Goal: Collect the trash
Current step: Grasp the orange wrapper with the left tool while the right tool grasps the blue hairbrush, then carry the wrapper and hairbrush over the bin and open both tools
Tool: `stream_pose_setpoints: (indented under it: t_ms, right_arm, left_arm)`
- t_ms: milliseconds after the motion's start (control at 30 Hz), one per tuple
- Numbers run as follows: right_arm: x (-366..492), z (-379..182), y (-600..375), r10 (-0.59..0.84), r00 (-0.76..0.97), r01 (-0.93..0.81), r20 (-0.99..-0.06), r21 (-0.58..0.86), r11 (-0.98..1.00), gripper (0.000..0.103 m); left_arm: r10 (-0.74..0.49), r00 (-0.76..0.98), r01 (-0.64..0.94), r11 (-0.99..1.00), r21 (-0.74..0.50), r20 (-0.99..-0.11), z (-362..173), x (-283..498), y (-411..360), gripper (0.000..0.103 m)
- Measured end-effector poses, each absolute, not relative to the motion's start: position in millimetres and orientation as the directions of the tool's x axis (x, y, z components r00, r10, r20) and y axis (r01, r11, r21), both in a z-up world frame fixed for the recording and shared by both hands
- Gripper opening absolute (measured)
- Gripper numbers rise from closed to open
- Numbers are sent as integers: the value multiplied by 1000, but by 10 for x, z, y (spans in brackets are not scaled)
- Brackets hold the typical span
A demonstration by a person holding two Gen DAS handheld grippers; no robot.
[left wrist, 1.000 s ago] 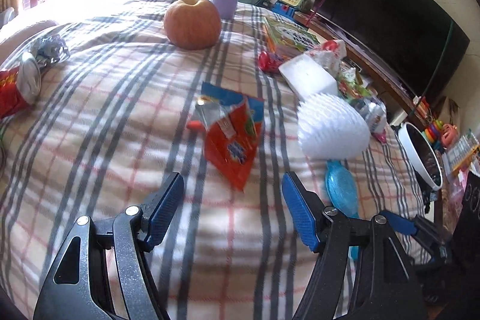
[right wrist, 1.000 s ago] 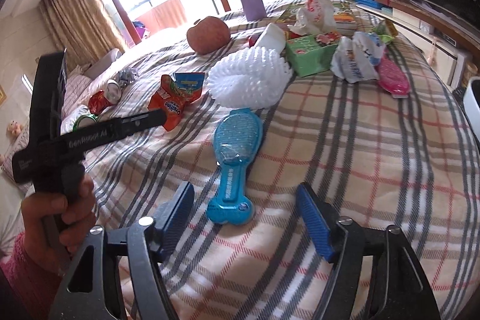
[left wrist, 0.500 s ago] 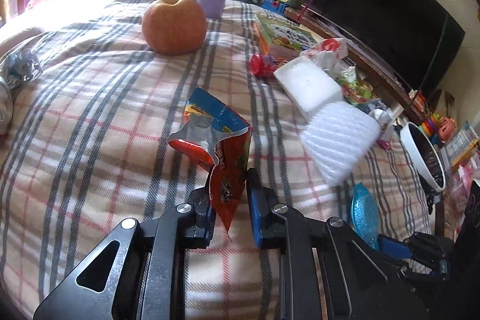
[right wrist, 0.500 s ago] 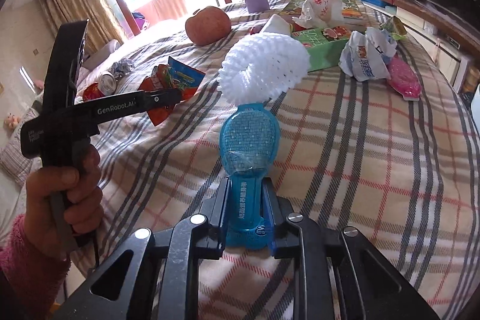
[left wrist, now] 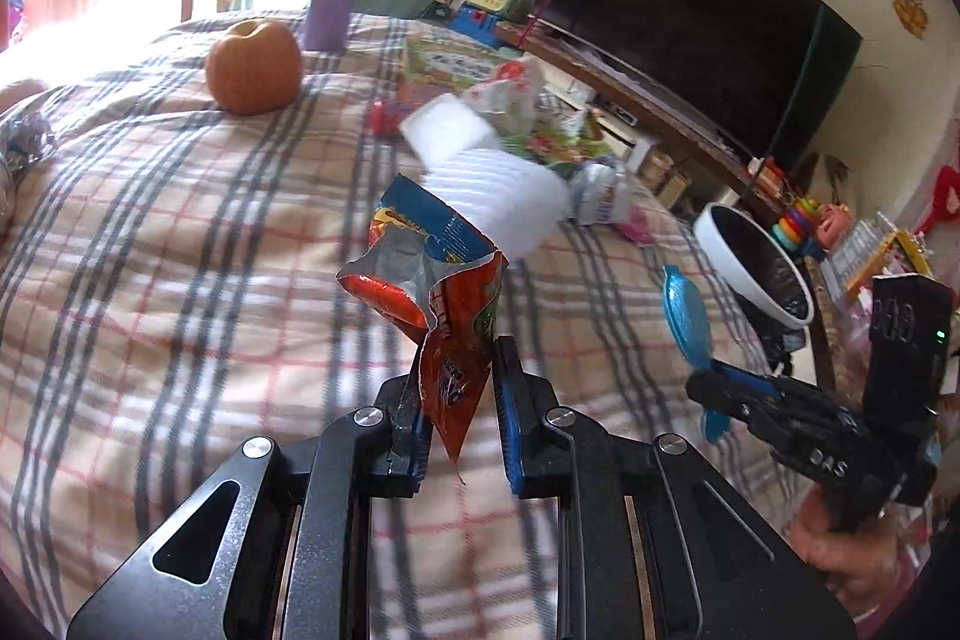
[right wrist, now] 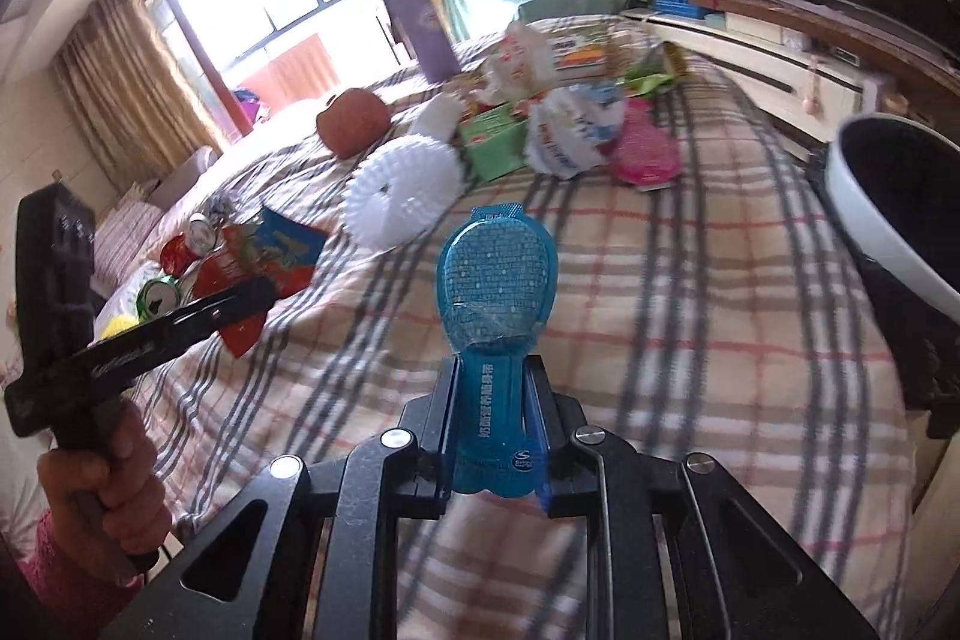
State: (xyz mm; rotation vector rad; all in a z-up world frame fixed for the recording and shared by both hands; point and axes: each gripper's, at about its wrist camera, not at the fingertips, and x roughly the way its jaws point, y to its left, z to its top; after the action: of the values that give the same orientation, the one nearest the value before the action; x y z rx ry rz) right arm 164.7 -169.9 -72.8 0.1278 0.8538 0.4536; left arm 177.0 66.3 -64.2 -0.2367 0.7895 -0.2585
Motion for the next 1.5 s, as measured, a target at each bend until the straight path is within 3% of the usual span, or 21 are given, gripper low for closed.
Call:
stream_pose_setpoints:
  t_ms: [600, 1500]
  right_arm:
    - [1541, -632, -2686, 355, 649, -167, -672, 330, 929, 20]
    - [1664, -353, -3806, 233, 735, -9, -637, 334, 943, 20]
  left_arm:
    - [-454, 590, 378, 886, -269, -667, -527, 1854, -493, 17]
    - [-534, 496, 542, 806, -236, -685, -399, 2245, -1701, 17]
